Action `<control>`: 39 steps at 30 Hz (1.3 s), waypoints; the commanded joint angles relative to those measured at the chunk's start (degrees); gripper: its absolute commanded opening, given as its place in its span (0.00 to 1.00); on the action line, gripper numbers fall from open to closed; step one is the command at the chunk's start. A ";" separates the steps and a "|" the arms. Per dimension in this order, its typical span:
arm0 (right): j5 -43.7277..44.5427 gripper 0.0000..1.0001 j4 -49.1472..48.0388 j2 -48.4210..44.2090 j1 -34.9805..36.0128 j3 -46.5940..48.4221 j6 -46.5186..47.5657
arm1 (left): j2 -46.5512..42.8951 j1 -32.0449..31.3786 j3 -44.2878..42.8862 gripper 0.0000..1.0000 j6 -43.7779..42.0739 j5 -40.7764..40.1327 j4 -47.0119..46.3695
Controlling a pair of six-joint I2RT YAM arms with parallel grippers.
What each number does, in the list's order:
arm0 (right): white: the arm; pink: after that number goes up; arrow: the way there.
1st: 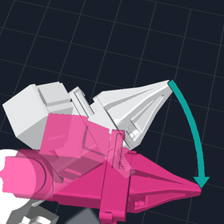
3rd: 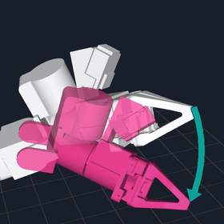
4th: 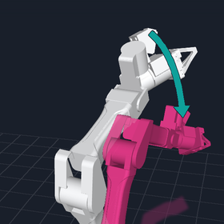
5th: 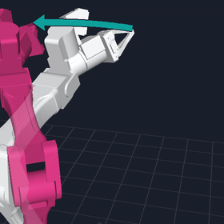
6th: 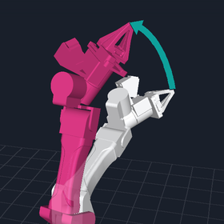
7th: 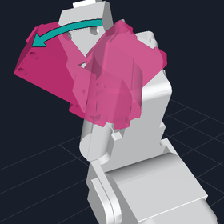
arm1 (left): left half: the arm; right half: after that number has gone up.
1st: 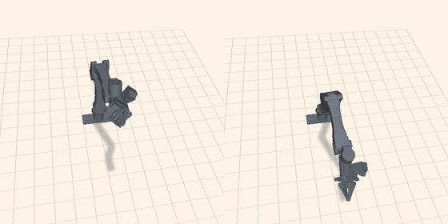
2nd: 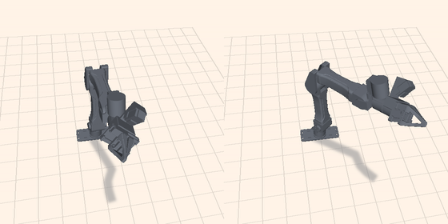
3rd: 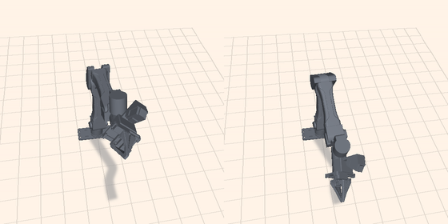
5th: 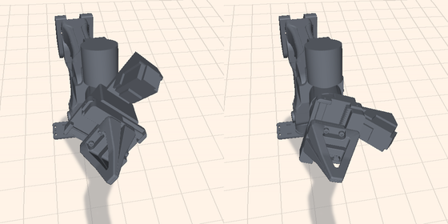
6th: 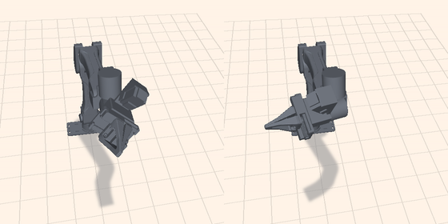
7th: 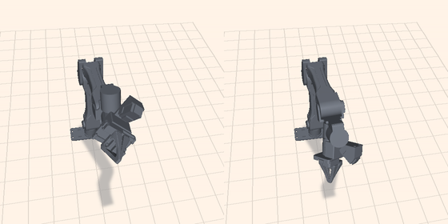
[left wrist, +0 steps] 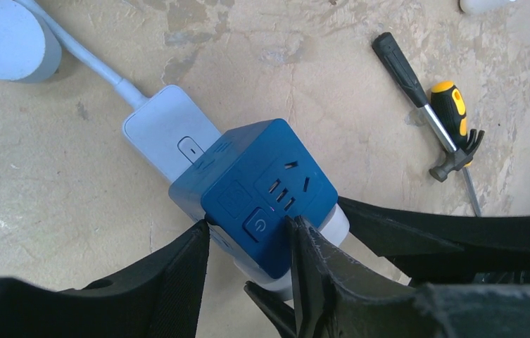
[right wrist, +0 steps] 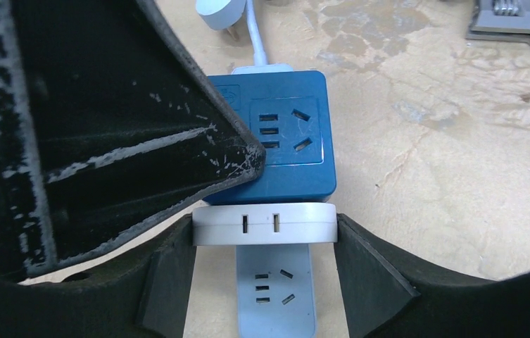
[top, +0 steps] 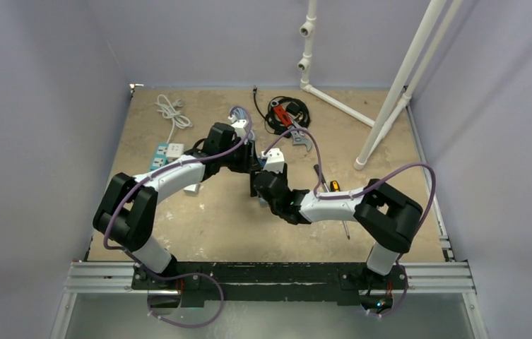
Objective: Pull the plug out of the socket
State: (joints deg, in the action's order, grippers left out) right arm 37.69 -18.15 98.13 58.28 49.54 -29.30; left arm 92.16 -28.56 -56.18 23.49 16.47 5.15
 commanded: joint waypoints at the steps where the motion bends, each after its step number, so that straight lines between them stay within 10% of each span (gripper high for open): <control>1: 13.78 0.08 2.10 0.97 3.28 4.75 -1.92 | 3.78 -1.15 0.64 0.41 -1.20 0.23 5.22; 22: -10.78 0.08 -11.97 -10.01 -5.27 -4.75 2.82 | 5.48 -1.23 -0.68 0.36 -2.89 -4.50 7.90; 39: 3.39 0.03 -8.76 -10.14 -0.22 -3.40 2.53 | 6.45 -1.15 -1.19 0.36 -2.92 -4.15 8.30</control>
State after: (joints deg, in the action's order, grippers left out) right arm 30.59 -21.71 91.61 54.59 42.87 -26.94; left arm 94.70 -29.69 -58.94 23.57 16.97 5.76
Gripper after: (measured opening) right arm 0.677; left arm 0.367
